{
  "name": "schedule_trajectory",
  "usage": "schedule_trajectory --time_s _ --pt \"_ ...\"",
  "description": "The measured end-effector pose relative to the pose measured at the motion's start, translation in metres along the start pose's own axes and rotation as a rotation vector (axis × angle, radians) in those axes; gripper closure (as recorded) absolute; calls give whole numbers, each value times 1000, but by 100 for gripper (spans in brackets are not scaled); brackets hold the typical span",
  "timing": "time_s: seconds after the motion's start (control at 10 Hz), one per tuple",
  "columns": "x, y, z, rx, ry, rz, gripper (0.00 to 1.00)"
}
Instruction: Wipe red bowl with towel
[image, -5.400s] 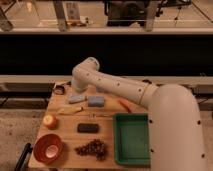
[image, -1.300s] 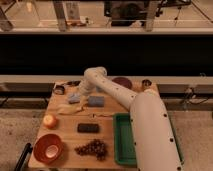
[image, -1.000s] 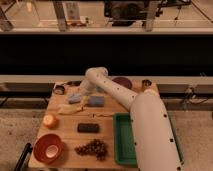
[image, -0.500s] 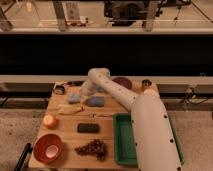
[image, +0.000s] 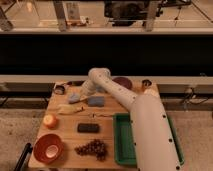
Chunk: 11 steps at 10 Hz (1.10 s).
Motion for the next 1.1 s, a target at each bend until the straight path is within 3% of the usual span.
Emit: schedule_trajectory --time_s 0.4,0.7,1.1 --pt "-32 -16 -43 49 47 -81 98" --pt "-81 -23 -86 88 90 -184 98" --pt "-143 15 -128 140 168 -302 98"
